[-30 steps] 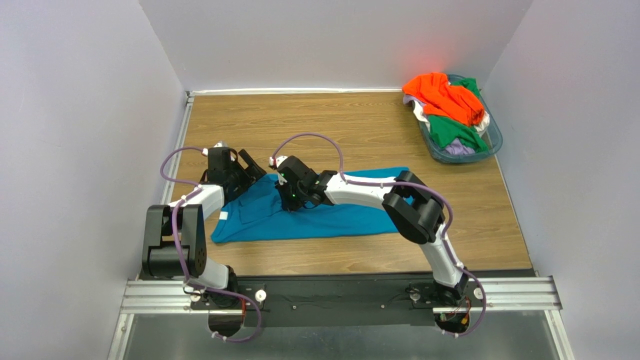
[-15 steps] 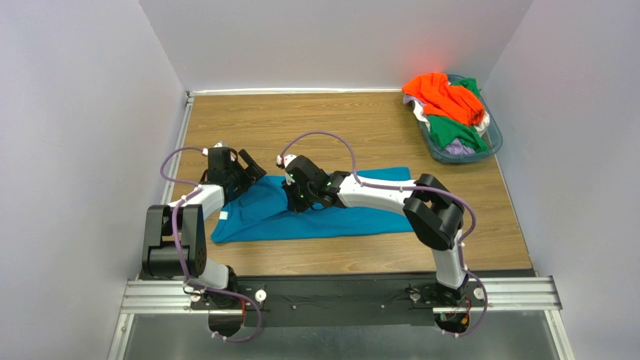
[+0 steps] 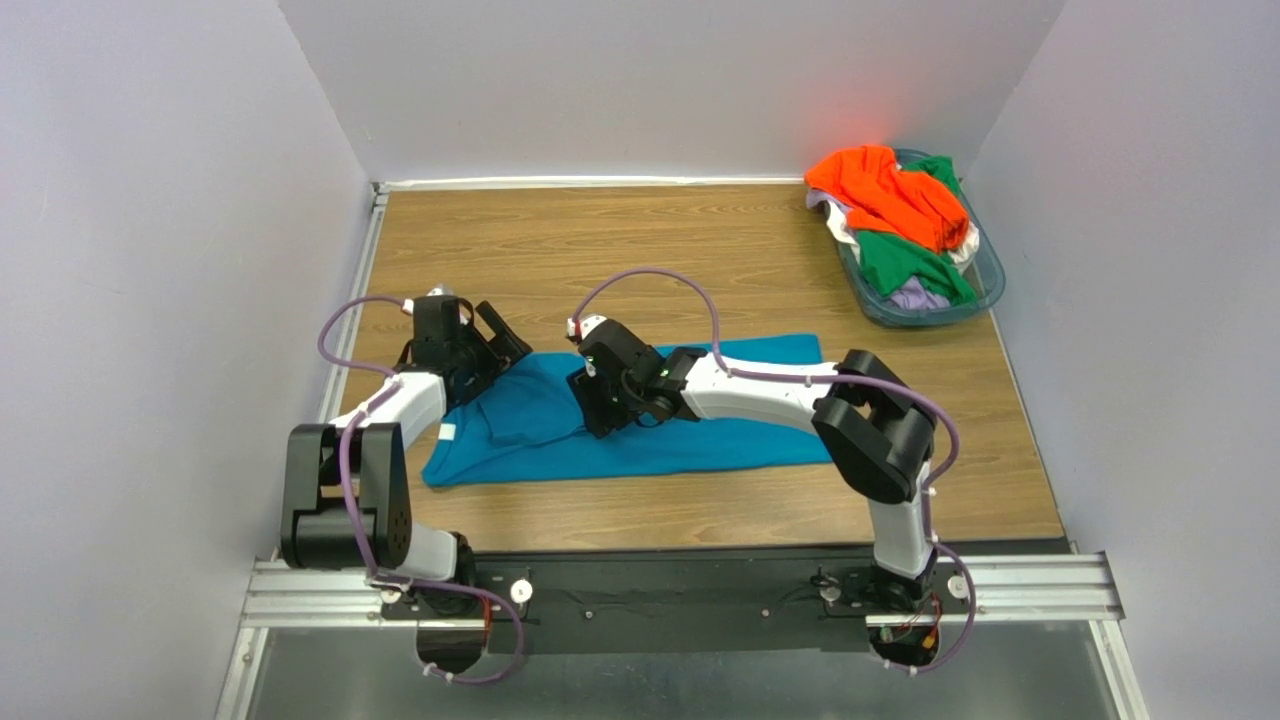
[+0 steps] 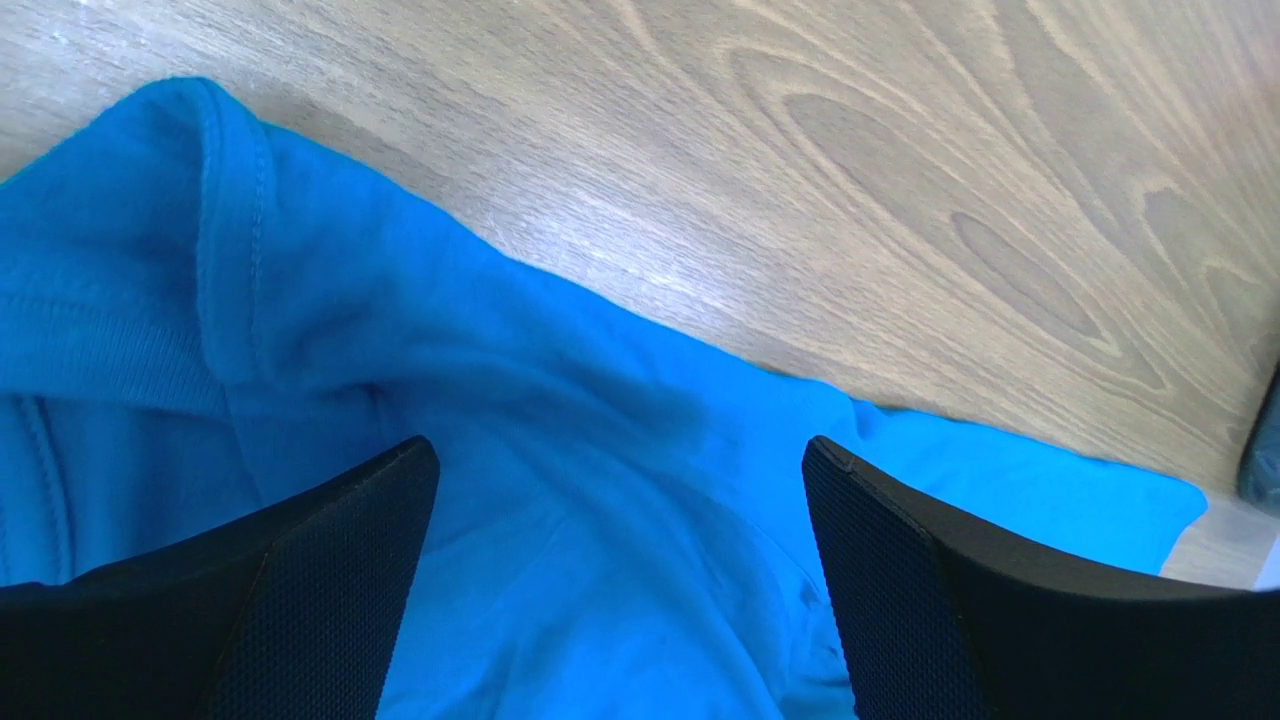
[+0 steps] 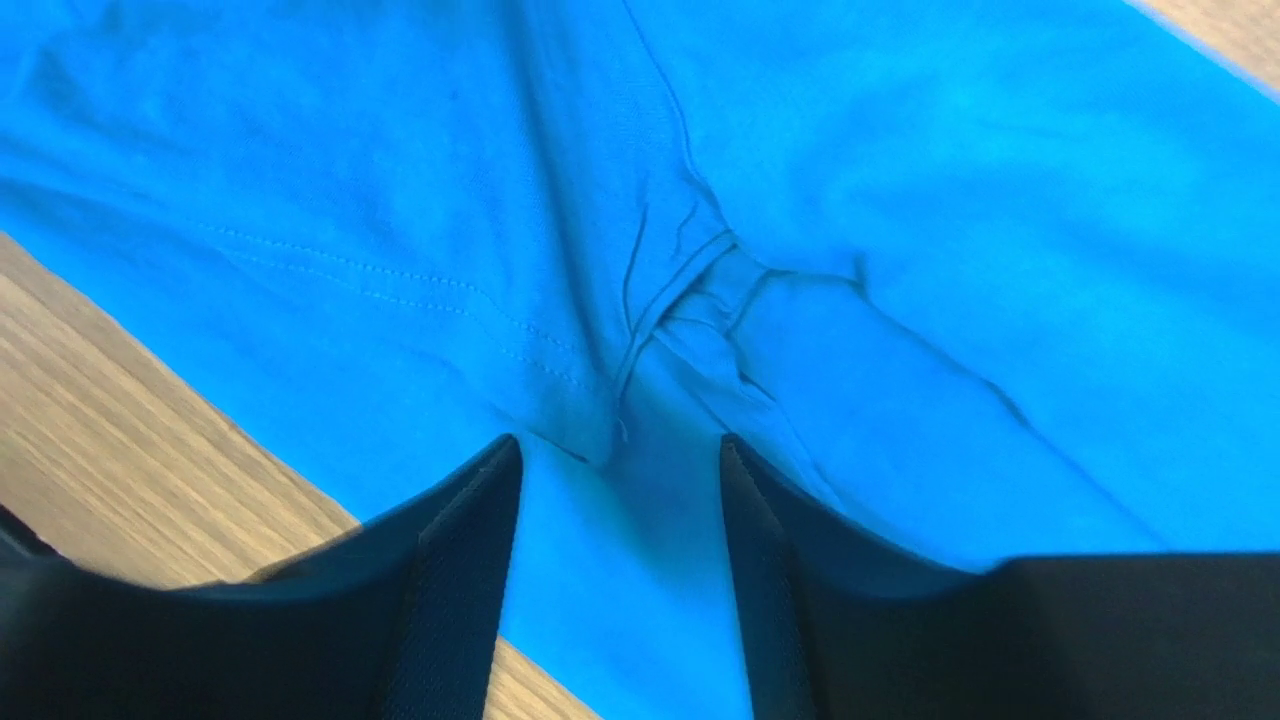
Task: Fold and stack the t-shirts
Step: Fold the tshirt
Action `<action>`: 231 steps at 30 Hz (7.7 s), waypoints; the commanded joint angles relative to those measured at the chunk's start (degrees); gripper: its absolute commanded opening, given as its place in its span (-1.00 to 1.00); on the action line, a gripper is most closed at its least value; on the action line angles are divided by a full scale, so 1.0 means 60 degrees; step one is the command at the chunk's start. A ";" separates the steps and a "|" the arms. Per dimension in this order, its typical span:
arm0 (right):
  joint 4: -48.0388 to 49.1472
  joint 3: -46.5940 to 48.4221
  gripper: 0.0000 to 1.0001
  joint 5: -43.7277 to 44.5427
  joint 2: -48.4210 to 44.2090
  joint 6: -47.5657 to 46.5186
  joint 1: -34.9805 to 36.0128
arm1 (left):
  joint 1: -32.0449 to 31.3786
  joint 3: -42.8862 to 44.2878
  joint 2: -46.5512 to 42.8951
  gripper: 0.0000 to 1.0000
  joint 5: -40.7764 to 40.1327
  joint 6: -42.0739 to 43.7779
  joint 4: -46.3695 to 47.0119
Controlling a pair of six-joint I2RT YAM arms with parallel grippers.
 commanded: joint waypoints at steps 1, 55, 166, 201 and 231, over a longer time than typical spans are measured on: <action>-0.0257 0.0005 0.37 0.0491 -0.0728 0.0088 0.0086 | 0.0050 0.0024 -0.0944 0.97 0.0132 0.0101 -0.0762; -0.0389 -0.7494 1.00 -0.1485 -0.5724 0.3589 -0.2977 | -0.3508 1.1707 0.9197 0.97 -0.0747 -0.0734 -0.3015; -0.2220 -0.9238 0.04 -0.1472 -0.9079 0.6651 -0.0602 | -0.8695 -0.2657 -0.4067 -1.00 0.0088 -0.4016 -0.4060; -0.2308 -0.4962 -0.99 0.3696 -0.6971 0.4205 -0.0719 | -0.6704 0.0668 -0.2106 -1.00 -0.0777 -0.1586 -0.2962; -0.1356 -0.1431 -0.99 0.4446 -0.3441 0.1891 -0.2667 | -0.4520 0.3393 0.0590 -1.00 -0.1011 0.0173 -0.1599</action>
